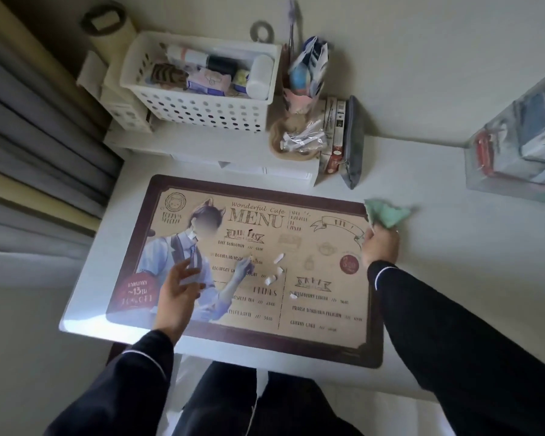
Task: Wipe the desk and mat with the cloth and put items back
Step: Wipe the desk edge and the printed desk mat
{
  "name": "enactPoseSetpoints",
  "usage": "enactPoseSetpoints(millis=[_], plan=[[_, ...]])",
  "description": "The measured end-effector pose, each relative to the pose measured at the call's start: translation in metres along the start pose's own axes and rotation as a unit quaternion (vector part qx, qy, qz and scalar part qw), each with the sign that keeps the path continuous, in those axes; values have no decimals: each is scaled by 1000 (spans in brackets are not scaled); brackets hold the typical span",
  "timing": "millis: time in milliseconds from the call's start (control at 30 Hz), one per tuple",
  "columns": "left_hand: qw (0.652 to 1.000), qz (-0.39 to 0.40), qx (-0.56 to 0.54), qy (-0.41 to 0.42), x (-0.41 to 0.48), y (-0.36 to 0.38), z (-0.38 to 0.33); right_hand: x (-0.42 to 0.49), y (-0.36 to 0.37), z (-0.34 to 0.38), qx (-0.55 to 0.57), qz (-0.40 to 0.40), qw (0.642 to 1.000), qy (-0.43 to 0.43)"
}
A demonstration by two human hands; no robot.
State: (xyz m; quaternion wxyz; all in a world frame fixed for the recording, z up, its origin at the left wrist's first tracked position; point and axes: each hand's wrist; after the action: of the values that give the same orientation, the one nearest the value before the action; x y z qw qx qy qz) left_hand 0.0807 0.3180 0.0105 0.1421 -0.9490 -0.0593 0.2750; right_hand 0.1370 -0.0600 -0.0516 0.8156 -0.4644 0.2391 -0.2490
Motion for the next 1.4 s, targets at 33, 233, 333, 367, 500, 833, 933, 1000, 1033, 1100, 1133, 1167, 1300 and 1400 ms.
enactPoseSetpoints(millis=[33, 233, 333, 367, 500, 833, 933, 1000, 1033, 1100, 1133, 1167, 1300, 1400], plan=[[1000, -7, 8, -6, 0, -5, 6, -10, 10, 8, -17, 5, 1000, -25], [997, -12, 79, -19, 7, -18, 24, -103, 65, 60, -51, 161, 962, -216], [990, -3, 143, -4, 11, -23, 28, -114, 59, 59, -35, 177, 945, -274], [987, -4, 163, 5, 12, -26, 30, -109, 51, 55, -19, 166, 950, -262], [966, -42, 255, 26, 20, -48, 41, -78, 6, 5, -52, 44, 981, -179], [888, -136, 428, 99, 42, -53, 75, -191, 60, 24, -134, 89, 987, 26], [888, -125, 437, 71, 56, -60, 84, -199, 91, 81, -98, 85, 990, 56], [886, -120, 445, 52, 66, -69, 89, -197, 105, 110, -58, 112, 991, 43], [883, -120, 451, 52, 72, -73, 91, -195, 112, 122, -45, 129, 990, 21], [876, -128, 461, 54, 85, -82, 94, -190, 120, 139, -28, 157, 986, -50], [874, -132, 463, 57, 90, -84, 96, -186, 122, 143, -8, 165, 982, -88], [873, -134, 465, 61, 95, -86, 98, -180, 119, 145, 27, 171, 978, -118], [865, -152, 472, 81, 98, -88, 105, -135, 87, 125, 114, 95, 972, -181], [860, -171, 471, 98, 99, -88, 110, -82, 74, 103, 1, 21, 977, -214]])
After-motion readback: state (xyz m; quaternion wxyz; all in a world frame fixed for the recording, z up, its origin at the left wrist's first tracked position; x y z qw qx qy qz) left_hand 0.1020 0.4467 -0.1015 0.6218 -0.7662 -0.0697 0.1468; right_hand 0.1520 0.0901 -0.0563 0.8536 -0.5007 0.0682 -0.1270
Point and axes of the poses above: each hand's wrist, its own x-axis towards the middle knuckle, its own y-axis out of the palm, z = x × y, and after that the axes turned 2 degrees about x, right-handed
